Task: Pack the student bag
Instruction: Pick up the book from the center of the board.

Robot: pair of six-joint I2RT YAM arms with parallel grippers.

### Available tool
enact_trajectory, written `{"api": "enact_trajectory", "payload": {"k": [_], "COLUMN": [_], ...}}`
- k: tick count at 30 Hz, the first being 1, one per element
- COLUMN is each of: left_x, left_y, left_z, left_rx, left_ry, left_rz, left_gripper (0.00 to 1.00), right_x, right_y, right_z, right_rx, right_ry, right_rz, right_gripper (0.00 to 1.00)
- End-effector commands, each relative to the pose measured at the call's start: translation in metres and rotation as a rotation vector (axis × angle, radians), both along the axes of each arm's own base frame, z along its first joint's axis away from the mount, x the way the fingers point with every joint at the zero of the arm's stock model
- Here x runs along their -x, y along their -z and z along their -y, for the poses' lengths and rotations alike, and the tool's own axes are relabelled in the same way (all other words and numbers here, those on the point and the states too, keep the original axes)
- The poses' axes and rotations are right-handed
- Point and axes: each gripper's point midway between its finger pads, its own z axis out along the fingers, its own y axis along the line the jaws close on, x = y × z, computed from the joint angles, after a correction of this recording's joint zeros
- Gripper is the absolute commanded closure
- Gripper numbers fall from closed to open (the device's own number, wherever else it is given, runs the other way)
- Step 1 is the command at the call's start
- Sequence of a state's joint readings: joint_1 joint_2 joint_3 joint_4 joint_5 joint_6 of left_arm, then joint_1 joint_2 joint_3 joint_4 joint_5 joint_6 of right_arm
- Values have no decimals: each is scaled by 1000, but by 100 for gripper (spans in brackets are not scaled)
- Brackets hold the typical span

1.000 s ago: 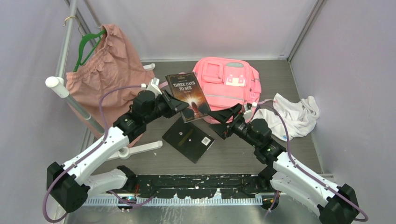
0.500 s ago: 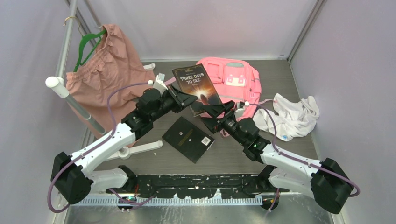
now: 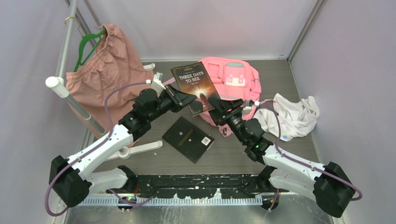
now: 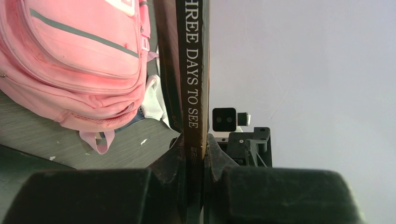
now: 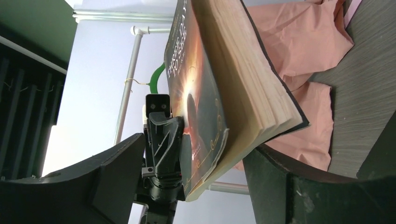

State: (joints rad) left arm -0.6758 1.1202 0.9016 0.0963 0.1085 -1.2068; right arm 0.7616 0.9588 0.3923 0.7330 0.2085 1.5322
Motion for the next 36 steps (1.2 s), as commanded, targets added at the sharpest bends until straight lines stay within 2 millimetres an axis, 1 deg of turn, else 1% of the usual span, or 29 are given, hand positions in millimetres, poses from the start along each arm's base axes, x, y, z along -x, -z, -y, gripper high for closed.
{"api": "enact_trajectory", "payload": {"k": [1, 6, 11, 16, 19, 21, 22, 24, 25, 26, 27, 28, 29, 30, 31, 32, 33, 36], "left_x": [6, 8, 10, 14, 15, 15, 16, 16, 16, 17, 18, 18, 18, 19, 18, 16, 15, 9], "left_y": [-38, -37, -33, -21, -12, -8, -7, -3, 3, 6, 10, 14, 17, 28, 37, 41, 52, 81], "left_z": [8, 7, 8, 13, 14, 16, 17, 19, 20, 22, 25, 28, 30, 30, 29, 29, 28, 24], "left_rx": [102, 106, 77, 48, 48, 44, 41, 23, 2, -22, -50, -85, -121, -179, -243, -302, -376, -615], "left_ry": [57, 60, 75, 115, 121, 131, 138, 148, 162, 177, 200, 225, 247, 270, 290, 307, 334, 403], "left_rz": [95, 91, 91, 61, 40, 28, 27, 24, 12, 7, 3, 3, 11, -3, -2, 8, 17, 84], "left_gripper": [100, 100, 100, 100, 100, 100, 100, 100, 100, 100, 93, 81, 65, 54, 45, 38, 35, 28], "right_x": [-7, -14, -19, -19, -20, -19, -18, -16, -15, -12, -9, -5, 2, 4, 13, 20, 27, 52], "right_y": [-28, -21, -15, -12, -12, -11, -11, -10, -7, -6, -5, 0, -4, 7, 2, 8, 11, 2], "right_z": [17, 29, 29, 28, 30, 32, 34, 38, 41, 45, 50, 57, 69, 78, 96, 111, 128, 176], "right_rx": [-16, -3, 19, 33, 38, 53, 62, 85, 103, 122, 146, 183, 205, 273, 298, 370, 428, 550], "right_ry": [99, 154, 161, 157, 167, 172, 176, 187, 193, 200, 212, 227, 251, 280, 320, 357, 396, 504], "right_rz": [67, 50, 39, 42, 48, 47, 48, 40, 32, 29, 22, 4, 6, -32, -35, -51, -69, -87], "right_gripper": [22, 31, 44, 52, 60, 69, 77, 96, 99, 99, 99, 99, 99, 99, 99, 99, 99, 99]}}
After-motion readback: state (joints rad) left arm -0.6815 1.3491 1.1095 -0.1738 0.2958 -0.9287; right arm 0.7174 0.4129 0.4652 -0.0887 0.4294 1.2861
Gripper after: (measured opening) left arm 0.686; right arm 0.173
